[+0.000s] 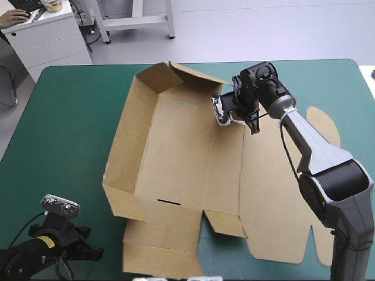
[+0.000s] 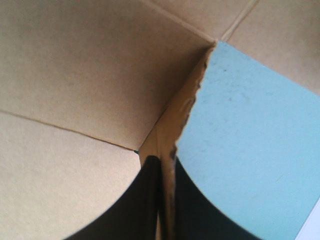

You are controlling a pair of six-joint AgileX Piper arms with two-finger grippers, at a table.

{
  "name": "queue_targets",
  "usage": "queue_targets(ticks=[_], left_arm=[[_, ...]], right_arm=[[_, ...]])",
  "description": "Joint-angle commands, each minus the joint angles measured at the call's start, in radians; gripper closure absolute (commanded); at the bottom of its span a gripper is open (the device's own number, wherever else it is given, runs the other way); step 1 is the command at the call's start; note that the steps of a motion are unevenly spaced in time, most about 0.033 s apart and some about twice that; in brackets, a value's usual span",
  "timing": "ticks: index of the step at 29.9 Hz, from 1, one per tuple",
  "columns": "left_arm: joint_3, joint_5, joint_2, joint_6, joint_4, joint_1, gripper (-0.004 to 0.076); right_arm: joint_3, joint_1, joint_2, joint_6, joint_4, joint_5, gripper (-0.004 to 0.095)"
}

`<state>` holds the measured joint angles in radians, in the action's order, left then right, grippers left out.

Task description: Fold the box

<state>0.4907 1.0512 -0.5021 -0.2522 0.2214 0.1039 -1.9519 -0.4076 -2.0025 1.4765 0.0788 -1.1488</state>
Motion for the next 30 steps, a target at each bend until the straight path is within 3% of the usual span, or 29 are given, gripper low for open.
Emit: queue_targets(ticks=[1,5,14,18,23,30], left_arm=[[0.031,-0.043,-0.013,0.006,0.019,0.005,0.0734],[0.031,-0.043,-0.013,0.006,0.019,0.005,0.0734],[0.031,-0.043,-0.013,0.006,0.019,0.005,0.0734],[0.031,-0.043,-0.013,0.006,0.019,0.005,0.0734],[0.031,-0.043,-0.013,0.006,0.019,0.005,0.0734],[0.031,-0.043,-0.013,0.006,0.019,0.005,0.0734]], right_arm=[[-0.034,0.001,0.043,0.013,-0.079,0.111,0.0928],[-0.034,-0.003,0.011,0.006,-0.209,0.184,0.0928],[-0.034,-0.029,-0.045,-0.263,-0.238,0.197,0.0887],[-0.034,-0.027,-0.046,-0.349,-0.238,0.195,0.0694],[-0.034,-0.027,-0.046,-0.459,-0.238,0.195,0.0347],[-0.036,-0.027,-0.026,-0.604,-0.229,0.151,0.0315]])
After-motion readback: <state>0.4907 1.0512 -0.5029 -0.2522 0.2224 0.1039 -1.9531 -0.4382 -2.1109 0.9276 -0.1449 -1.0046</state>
